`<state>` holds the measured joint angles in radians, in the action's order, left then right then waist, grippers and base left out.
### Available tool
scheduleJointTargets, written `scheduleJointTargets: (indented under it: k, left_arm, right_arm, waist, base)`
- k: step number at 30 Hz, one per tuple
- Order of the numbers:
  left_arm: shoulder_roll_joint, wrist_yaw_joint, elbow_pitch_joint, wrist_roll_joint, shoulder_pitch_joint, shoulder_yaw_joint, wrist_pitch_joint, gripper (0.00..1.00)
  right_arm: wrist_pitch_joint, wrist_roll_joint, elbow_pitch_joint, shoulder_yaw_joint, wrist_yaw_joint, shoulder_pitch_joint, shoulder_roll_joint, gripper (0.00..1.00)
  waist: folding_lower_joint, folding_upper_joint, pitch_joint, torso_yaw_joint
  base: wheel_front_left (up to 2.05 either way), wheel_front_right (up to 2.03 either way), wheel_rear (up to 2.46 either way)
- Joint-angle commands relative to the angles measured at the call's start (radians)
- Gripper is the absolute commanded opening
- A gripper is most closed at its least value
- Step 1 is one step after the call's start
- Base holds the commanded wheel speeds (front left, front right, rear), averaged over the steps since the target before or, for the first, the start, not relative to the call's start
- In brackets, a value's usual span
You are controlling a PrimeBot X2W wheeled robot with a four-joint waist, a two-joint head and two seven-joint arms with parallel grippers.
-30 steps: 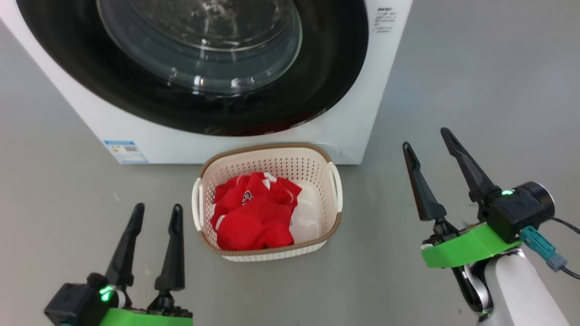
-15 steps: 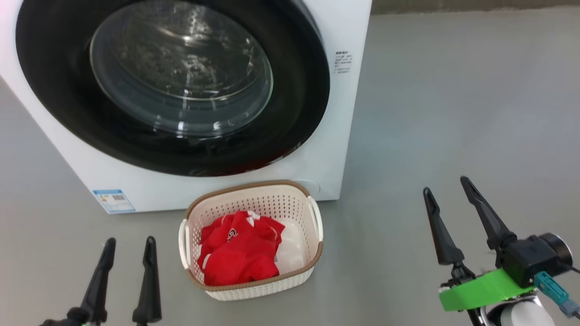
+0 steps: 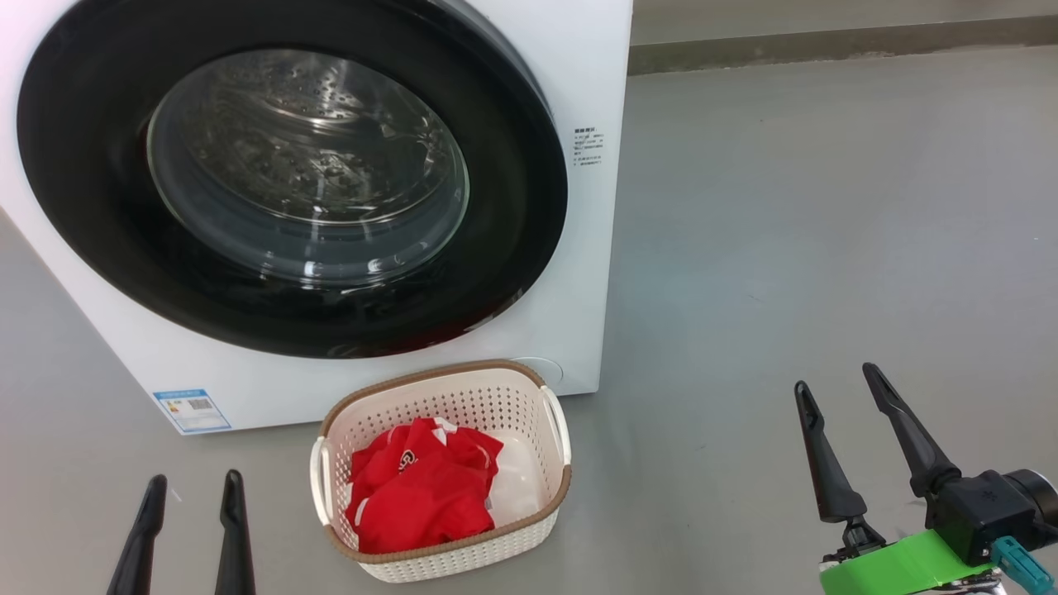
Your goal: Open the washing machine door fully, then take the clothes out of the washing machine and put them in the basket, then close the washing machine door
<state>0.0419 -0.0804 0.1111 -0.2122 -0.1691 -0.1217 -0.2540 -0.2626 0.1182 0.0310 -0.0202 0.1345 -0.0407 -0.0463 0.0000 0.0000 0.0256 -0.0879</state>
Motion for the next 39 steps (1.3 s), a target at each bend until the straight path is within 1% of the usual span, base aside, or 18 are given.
scheduleJointTargets:
  k: [1,9,16,17,21,23,26,30,39]
  left_arm:
    - [0.008,-0.004,0.030,0.002,0.012,-0.035,-0.008,1.00]
    - [0.008,-0.018,0.027,0.011,-0.012,-0.048,-0.008,1.00]
    - [0.008,-0.030,0.037,-0.014,-0.012,-0.034,-0.008,1.00]
    - [0.000,-0.027,0.009,-0.009,-0.022,-0.005,0.000,0.00]
    - [-0.012,-0.026,-0.043,-0.015,-0.020,-0.002,0.009,0.00]
    - [-0.012,-0.026,-0.049,-0.037,-0.015,-0.002,0.015,0.00]
    - [-0.011,-0.027,-0.058,-0.082,-0.006,-0.002,0.027,0.00]
    - [-0.011,-0.028,-0.068,-0.126,0.003,-0.001,0.038,0.00]
    - [-0.009,-0.029,-0.089,-0.215,0.023,0.000,0.061,0.00]
  right_arm:
    - [0.001,0.002,-0.030,0.018,-0.004,0.013,-0.004,1.00]
    - [0.001,0.003,-0.032,0.016,-0.004,0.000,-0.004,1.00]
    - [0.001,0.008,-0.034,0.022,-0.004,-0.002,-0.004,1.00]
    - [0.000,0.003,-0.005,0.000,0.000,-0.019,0.004,0.00]
    - [0.000,0.009,0.043,0.004,0.000,-0.031,0.016,0.00]
    - [0.004,0.034,0.044,0.005,0.000,-0.029,0.015,0.00]
    - [0.014,0.086,0.049,0.005,0.000,-0.024,0.010,0.00]
    - [0.023,0.137,0.055,0.005,0.000,-0.018,0.007,0.00]
    - [0.041,0.238,0.067,0.006,0.000,-0.005,0.000,0.00]
  waist:
    - [0.0000,0.0000,0.002,-0.001]
    - [0.0000,0.0000,0.004,-0.007]
    - [0.0000,0.0000,0.007,-0.008]
    - [0.0000,0.0000,0.007,-0.008]
    - [0.0000,0.0000,0.007,-0.008]
    - [0.0002,0.0000,0.007,-0.007]
    - [0.0022,0.0000,0.008,-0.003]
    - [0.0003,0.0000,0.005,0.000]
    - [0.0001,0.0000,0.002,0.006]
  base:
    - [0.00,0.00,0.00]
    - [0.00,0.00,0.00]
    - [0.00,0.00,0.00]
    - [0.00,0.00,0.00]
    - [0.00,0.00,0.00]
    - [0.00,0.00,0.00]
    - [0.00,0.00,0.00]
    - [0.00,0.00,0.00]
    - [0.00,0.00,0.00]
